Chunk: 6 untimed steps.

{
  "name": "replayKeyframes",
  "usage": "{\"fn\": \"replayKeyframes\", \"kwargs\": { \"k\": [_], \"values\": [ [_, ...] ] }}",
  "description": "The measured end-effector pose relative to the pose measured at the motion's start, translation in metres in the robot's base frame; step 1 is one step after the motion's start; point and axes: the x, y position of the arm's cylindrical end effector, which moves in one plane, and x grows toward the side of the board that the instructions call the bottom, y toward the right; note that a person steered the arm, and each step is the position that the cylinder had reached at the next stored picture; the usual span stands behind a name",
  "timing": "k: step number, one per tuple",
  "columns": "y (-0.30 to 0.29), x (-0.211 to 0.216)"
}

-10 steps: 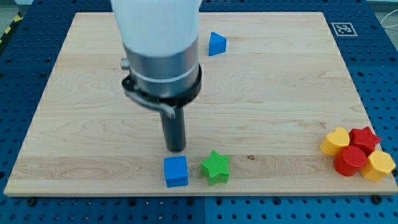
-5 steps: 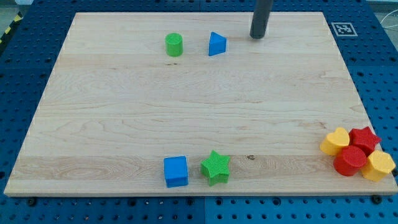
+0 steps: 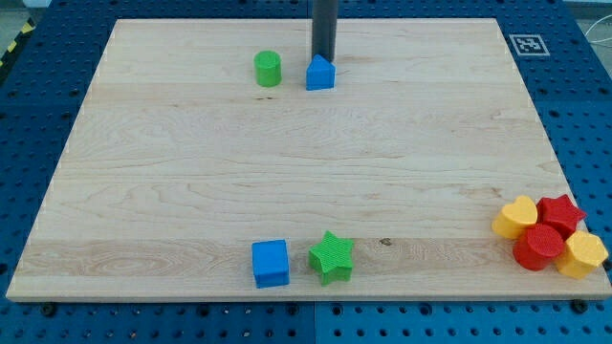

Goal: Move the blue triangle closer to the green star

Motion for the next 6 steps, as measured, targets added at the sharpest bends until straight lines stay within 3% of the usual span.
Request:
{"fn": "replayKeyframes", "kwargs": {
  "k": [1, 4, 6],
  "values": [
    [-0.001, 0.017],
    [0.013, 0.156],
    [0.007, 0.203]
  ]
}}
